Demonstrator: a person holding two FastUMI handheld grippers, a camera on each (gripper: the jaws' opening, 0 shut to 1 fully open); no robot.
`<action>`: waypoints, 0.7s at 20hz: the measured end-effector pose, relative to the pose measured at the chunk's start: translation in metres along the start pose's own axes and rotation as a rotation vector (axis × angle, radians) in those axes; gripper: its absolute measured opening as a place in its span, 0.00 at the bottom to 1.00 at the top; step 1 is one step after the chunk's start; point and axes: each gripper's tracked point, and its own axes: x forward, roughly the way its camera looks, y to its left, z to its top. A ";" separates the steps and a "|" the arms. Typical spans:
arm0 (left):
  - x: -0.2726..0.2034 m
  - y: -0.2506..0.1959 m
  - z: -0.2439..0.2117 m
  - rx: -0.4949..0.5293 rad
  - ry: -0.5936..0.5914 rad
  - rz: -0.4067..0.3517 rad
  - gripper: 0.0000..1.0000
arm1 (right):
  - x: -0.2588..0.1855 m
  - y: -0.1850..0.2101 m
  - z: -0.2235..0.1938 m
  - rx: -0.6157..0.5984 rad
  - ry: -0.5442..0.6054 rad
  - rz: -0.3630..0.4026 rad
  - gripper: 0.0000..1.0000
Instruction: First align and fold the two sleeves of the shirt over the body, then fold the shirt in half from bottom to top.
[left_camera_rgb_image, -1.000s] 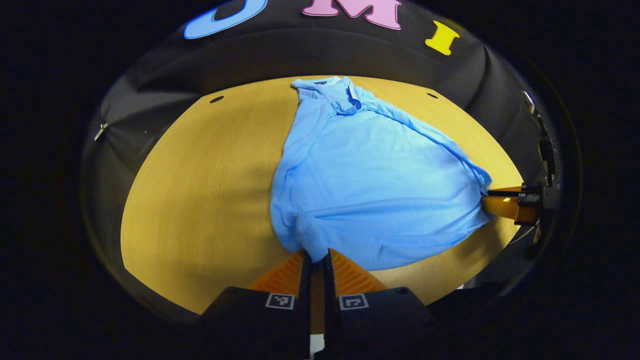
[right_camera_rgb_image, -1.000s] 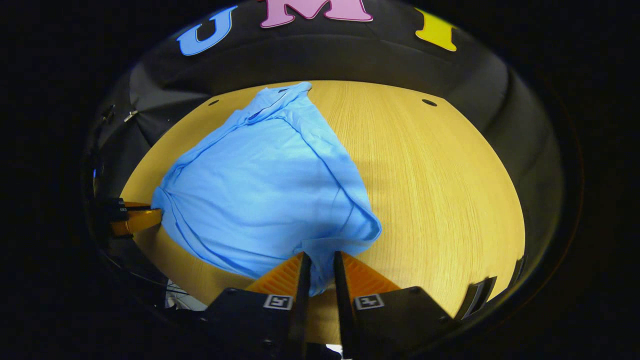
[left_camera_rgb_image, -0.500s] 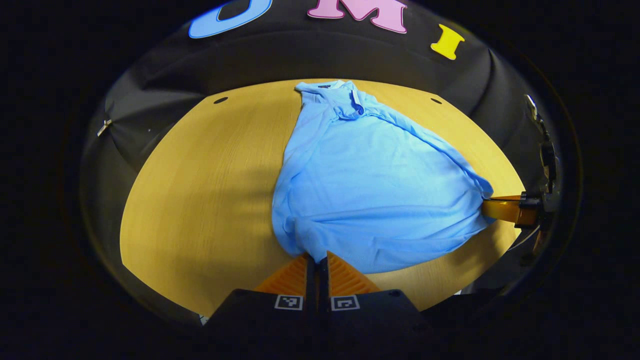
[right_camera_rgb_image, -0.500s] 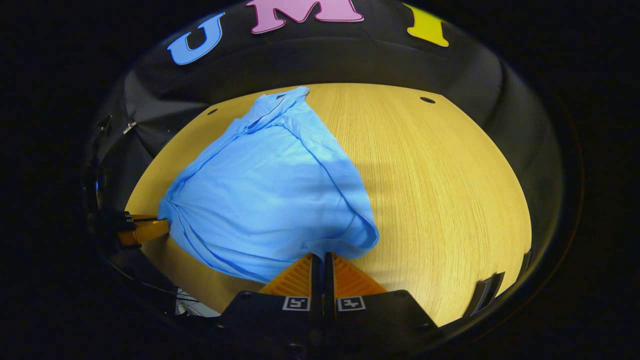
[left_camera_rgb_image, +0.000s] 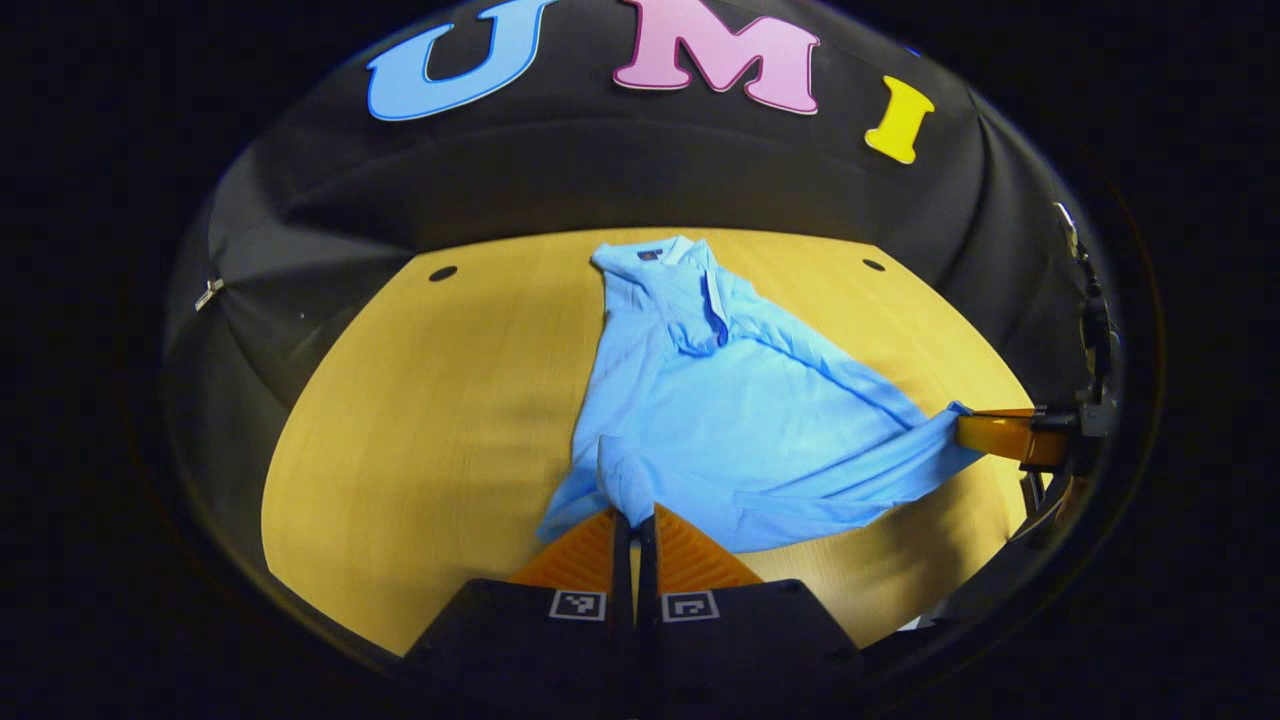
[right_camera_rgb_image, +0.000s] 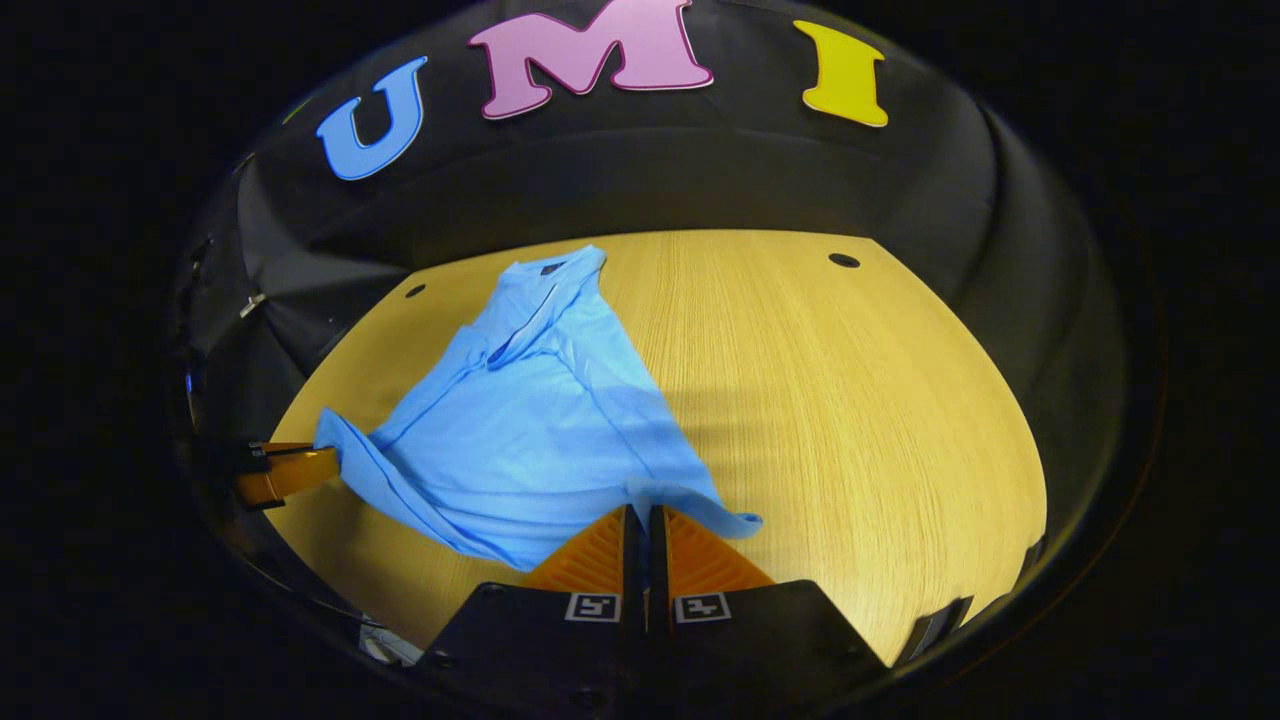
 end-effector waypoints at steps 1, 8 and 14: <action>0.004 0.002 0.011 -0.004 -0.017 0.004 0.06 | 0.005 0.000 0.009 0.005 -0.014 -0.001 0.05; 0.035 0.012 0.071 -0.026 -0.116 0.031 0.06 | 0.040 0.007 0.082 0.015 -0.123 0.015 0.05; 0.070 0.028 0.129 -0.043 -0.206 0.066 0.06 | 0.080 0.015 0.142 0.016 -0.195 0.035 0.05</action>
